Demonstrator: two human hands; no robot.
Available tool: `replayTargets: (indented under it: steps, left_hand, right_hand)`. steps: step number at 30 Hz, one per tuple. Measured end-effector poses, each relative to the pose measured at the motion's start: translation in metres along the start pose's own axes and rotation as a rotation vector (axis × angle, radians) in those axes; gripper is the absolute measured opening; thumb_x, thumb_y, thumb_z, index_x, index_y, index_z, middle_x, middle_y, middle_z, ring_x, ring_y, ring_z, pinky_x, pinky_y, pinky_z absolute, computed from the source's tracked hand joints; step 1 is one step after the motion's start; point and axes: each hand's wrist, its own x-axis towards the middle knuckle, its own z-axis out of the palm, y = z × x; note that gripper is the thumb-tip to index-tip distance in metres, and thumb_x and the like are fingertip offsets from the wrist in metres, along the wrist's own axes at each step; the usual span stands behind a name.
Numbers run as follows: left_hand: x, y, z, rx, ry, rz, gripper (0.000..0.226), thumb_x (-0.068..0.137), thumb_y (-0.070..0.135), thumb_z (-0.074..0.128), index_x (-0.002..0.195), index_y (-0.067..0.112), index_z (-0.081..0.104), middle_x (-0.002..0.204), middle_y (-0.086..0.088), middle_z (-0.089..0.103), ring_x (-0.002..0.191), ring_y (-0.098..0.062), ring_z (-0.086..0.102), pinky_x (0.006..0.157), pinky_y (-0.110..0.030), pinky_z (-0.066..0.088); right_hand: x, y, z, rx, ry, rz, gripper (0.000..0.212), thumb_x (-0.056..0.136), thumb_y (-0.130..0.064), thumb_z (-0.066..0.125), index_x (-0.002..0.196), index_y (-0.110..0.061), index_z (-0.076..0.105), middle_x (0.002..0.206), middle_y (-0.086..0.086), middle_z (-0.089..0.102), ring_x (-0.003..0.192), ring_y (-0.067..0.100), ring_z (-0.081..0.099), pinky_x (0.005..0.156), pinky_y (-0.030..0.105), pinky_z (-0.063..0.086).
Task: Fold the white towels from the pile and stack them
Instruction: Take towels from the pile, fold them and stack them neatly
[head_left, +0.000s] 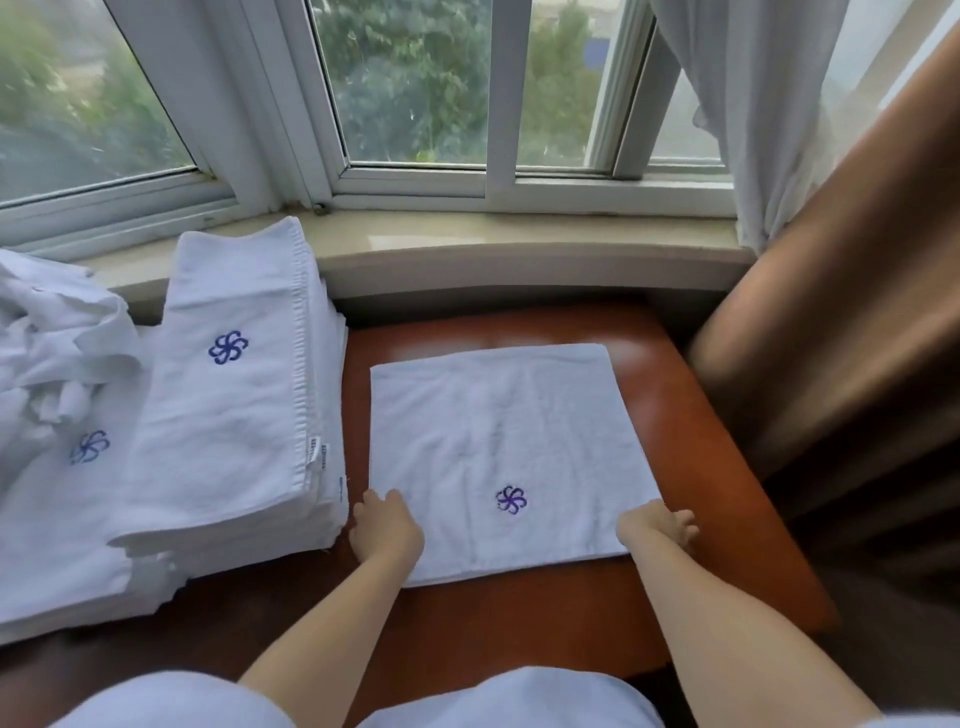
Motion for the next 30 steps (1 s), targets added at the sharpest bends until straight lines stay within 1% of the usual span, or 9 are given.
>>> replayTargets:
  steps: [5, 8, 11, 16, 20, 23, 26, 28, 30]
  left_hand:
    - [0.002, 0.015, 0.015, 0.053, 0.132, 0.35, 0.039, 0.092, 0.008, 0.041, 0.129, 0.018, 0.047, 0.131, -0.003, 0.043, 0.118, -0.022, 0.043, 0.09, -0.031, 0.044]
    - [0.0, 0.011, 0.032, 0.117, 0.032, 0.402, 0.052, 0.1, 0.019, 0.032, 0.15, 0.023, 0.023, 0.157, -0.007, 0.016, 0.144, -0.026, 0.017, 0.115, -0.041, 0.024]
    - [0.0, 0.003, 0.045, 0.203, -0.053, 0.391, 0.056, 0.103, 0.039, 0.02, 0.155, 0.029, 0.0, 0.162, -0.002, -0.01, 0.148, -0.024, -0.008, 0.118, -0.049, 0.004]
    - [-0.001, -0.006, 0.053, 0.214, -0.148, 0.336, 0.063, 0.1, 0.056, 0.014, 0.151, 0.035, -0.015, 0.156, -0.001, -0.031, 0.143, -0.023, -0.029, 0.116, -0.052, -0.007]
    - [-0.002, -0.024, 0.052, 0.236, -0.262, 0.311, 0.08, 0.092, 0.071, 0.015, 0.139, 0.031, -0.035, 0.139, -0.001, -0.051, 0.132, -0.023, -0.045, 0.113, -0.056, -0.014]
    - [-0.001, -0.031, 0.048, 0.265, -0.305, 0.316, 0.089, 0.086, 0.078, 0.018, 0.134, 0.03, -0.039, 0.136, 0.0, -0.053, 0.131, -0.023, -0.046, 0.111, -0.062, -0.012]
    - [-0.004, -0.023, 0.044, 0.182, -0.24, 0.284, 0.084, 0.089, 0.074, 0.022, 0.15, 0.032, -0.017, 0.154, 0.002, -0.034, 0.143, -0.023, -0.029, 0.11, -0.063, -0.011]
    - [-0.001, -0.01, 0.032, 0.021, -0.061, 0.215, 0.056, 0.095, 0.061, 0.032, 0.145, 0.034, 0.032, 0.158, 0.002, 0.014, 0.146, -0.022, 0.009, 0.112, -0.061, 0.002]
    - [0.013, 0.004, 0.011, -0.13, 0.033, 0.081, 0.035, 0.097, 0.043, 0.043, 0.128, 0.03, 0.052, 0.138, 0.002, 0.045, 0.128, -0.022, 0.038, 0.109, -0.053, 0.022]
  right_hand:
    - [0.004, -0.02, 0.018, -0.101, 0.11, -0.326, 0.036, 0.09, -0.014, 0.051, 0.125, -0.018, 0.054, 0.149, 0.008, 0.024, 0.133, 0.025, 0.023, 0.108, 0.036, 0.03]
    - [0.002, -0.031, 0.036, -0.096, 0.007, -0.683, 0.041, 0.096, -0.013, 0.045, 0.135, -0.019, 0.048, 0.155, 0.001, 0.022, 0.139, 0.018, 0.021, 0.108, 0.031, 0.032]
    - [-0.001, -0.034, 0.054, -0.2, -0.121, -0.89, 0.045, 0.099, -0.025, 0.042, 0.144, -0.024, 0.037, 0.159, -0.002, 0.013, 0.145, 0.017, 0.013, 0.115, 0.032, 0.022]
    - [0.023, -0.007, 0.059, -0.44, -0.117, -1.003, 0.058, 0.1, -0.05, 0.028, 0.153, -0.037, 0.007, 0.161, -0.009, -0.009, 0.147, 0.013, -0.004, 0.118, 0.034, 0.0]
    - [0.035, 0.003, 0.057, -0.6, -0.106, -1.028, 0.064, 0.1, -0.055, 0.016, 0.147, -0.034, -0.021, 0.156, -0.007, -0.029, 0.145, 0.013, -0.021, 0.117, 0.038, -0.011]
    - [0.035, 0.001, 0.056, -0.635, -0.151, -1.021, 0.064, 0.1, -0.054, 0.016, 0.149, -0.033, -0.019, 0.156, -0.006, -0.029, 0.145, 0.014, -0.021, 0.117, 0.039, -0.011]
    - [0.025, -0.015, 0.052, -0.416, -0.056, -0.949, 0.05, 0.102, -0.041, 0.029, 0.15, -0.028, 0.025, 0.159, -0.004, 0.013, 0.144, 0.017, 0.016, 0.116, 0.036, 0.015]
    - [0.021, -0.039, 0.046, -0.194, 0.049, -0.842, 0.035, 0.101, -0.03, 0.036, 0.132, -0.021, 0.051, 0.141, -0.002, 0.042, 0.122, 0.019, 0.045, 0.101, 0.032, 0.034]
    - [0.029, -0.062, 0.036, 0.06, 0.05, -0.625, 0.029, 0.099, -0.02, 0.042, 0.122, -0.016, 0.058, 0.133, 0.001, 0.046, 0.103, 0.024, 0.055, 0.088, 0.031, 0.042]
